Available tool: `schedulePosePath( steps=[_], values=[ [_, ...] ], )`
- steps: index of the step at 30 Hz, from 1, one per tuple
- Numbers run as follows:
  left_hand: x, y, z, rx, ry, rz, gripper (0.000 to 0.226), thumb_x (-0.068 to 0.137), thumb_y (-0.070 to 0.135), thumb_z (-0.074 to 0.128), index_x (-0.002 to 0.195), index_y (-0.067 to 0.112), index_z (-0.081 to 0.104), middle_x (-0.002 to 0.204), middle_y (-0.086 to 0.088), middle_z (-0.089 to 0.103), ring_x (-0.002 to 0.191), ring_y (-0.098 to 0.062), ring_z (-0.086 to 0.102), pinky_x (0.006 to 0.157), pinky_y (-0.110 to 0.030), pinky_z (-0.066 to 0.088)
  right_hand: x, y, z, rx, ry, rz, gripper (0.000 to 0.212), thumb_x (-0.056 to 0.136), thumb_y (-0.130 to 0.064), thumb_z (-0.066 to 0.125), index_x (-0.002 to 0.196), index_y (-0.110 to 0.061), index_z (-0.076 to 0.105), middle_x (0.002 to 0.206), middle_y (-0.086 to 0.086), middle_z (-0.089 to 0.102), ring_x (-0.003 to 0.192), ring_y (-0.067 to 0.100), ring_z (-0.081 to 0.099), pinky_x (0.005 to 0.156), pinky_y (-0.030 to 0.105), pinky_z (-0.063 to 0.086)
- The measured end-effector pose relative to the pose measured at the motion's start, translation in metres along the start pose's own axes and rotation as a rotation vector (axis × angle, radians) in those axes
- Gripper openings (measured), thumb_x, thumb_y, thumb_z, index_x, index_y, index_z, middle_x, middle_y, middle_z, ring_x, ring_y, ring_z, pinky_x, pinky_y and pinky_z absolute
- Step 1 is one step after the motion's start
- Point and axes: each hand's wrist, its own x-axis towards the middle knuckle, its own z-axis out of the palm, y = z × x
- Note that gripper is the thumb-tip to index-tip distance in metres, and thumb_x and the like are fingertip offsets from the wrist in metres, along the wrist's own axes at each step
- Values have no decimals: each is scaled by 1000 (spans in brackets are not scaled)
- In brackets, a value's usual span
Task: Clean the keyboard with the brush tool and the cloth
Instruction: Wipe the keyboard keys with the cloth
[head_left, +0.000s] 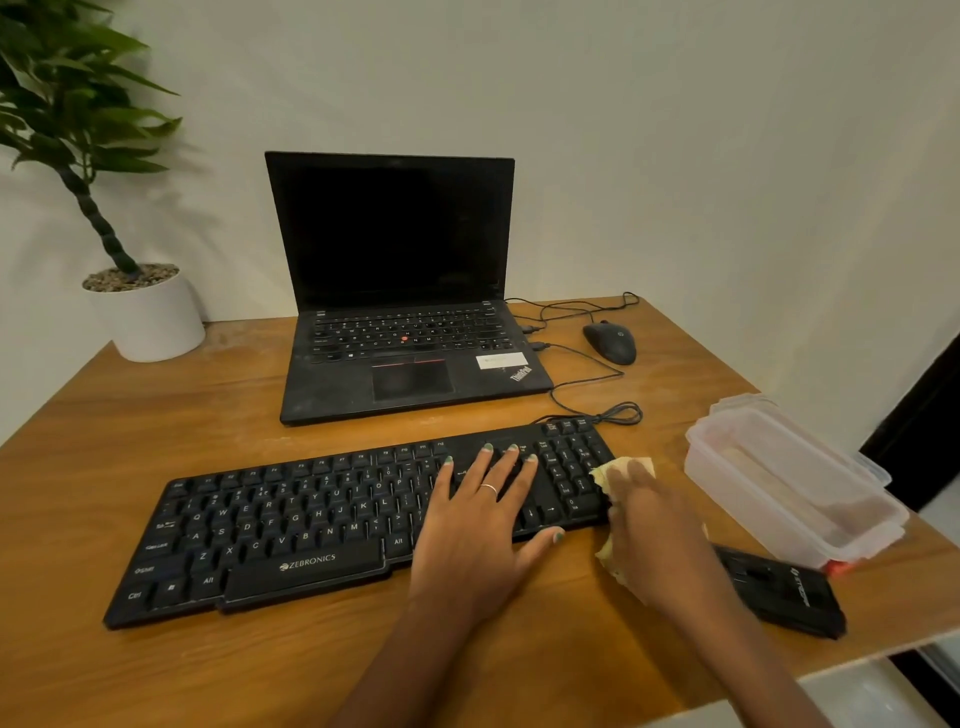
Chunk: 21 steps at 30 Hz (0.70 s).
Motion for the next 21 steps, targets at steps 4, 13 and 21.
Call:
schedulePosePath(
  steps=[4, 13, 21],
  values=[
    [0, 0, -1, 7, -20, -8, 78, 86, 72, 5, 153, 33, -6, 162, 8, -3, 149, -13, -9, 118, -42, -8, -19, -6, 24, -104, 100, -29, 68, 95, -16, 46, 149, -19, 4, 156, 4, -4, 142, 29, 2, 113, 36, 23],
    [5, -3, -6, -158, 1, -45, 75, 87, 71, 3, 154, 37, 6, 162, 11, 11, 149, -10, 2, 121, -40, -1, -47, 4, 39, -206, 110, -165, 89, 26, -16, 92, 110, -5, 68, 118, 14, 64, 98, 33, 65, 72, 41, 56],
    [41, -39, -20, -115, -36, -149, 70, 95, 65, 20, 153, 25, 22, 159, 1, 26, 146, -17, 20, 119, -49, 8, -50, 5, 31, -106, 140, -62, 60, 71, -15, 74, 128, -13, 54, 130, 2, 55, 111, 26, 52, 89, 37, 48]
  ],
)
